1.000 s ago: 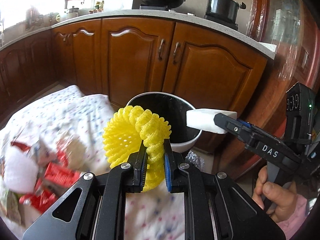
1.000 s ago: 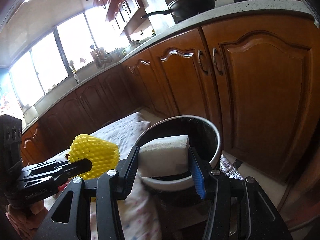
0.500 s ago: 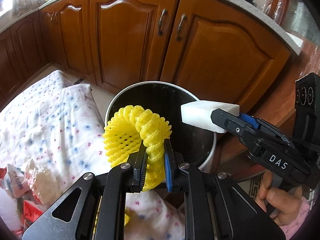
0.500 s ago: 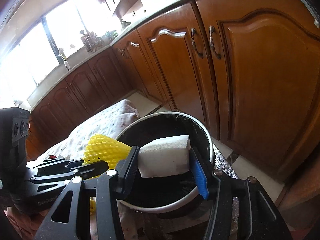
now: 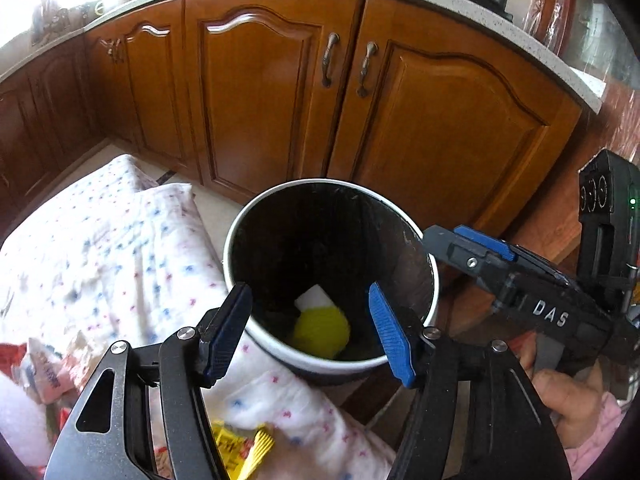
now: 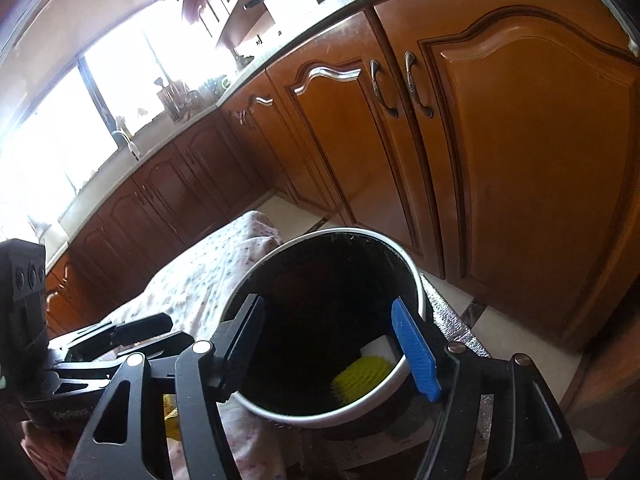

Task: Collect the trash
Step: 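Carry both items over the black bin and open both grippers, then move both open tools back over the trash on the table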

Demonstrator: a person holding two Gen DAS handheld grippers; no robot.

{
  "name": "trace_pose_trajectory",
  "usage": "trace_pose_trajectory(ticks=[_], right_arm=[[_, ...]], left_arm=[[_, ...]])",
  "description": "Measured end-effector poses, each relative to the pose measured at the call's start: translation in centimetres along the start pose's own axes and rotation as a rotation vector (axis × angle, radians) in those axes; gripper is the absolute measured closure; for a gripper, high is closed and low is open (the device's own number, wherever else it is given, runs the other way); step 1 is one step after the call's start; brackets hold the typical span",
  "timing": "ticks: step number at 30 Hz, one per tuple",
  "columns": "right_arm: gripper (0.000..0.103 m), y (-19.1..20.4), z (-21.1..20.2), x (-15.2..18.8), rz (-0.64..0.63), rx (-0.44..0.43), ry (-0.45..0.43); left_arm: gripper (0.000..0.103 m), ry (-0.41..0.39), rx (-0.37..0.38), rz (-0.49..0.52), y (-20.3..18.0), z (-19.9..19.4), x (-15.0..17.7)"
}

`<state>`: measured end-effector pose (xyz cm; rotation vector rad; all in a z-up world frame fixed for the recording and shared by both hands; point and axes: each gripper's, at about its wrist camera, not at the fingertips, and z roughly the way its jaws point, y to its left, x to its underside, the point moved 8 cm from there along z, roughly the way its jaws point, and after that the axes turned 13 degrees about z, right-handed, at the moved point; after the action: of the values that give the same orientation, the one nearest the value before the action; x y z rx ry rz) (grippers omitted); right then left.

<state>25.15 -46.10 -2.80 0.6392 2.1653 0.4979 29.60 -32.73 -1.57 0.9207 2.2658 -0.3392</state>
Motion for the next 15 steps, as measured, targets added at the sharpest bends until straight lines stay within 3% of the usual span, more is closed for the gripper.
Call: trace_pose_trajectory(ticks=[5, 15], right_arm=[[0.016, 1.2, -1.0, 2.1, 0.014, -0.035, -0.006], [0.012, 4.8, -2.0, 8.4, -0.006, -0.085, 0.013]], left_arm=[[0.040, -0.026, -0.022, -0.042, 0.8, -1.5, 1.9], [0.039, -0.097, -0.118, -0.111, 2.3, -6.3, 8.4]])
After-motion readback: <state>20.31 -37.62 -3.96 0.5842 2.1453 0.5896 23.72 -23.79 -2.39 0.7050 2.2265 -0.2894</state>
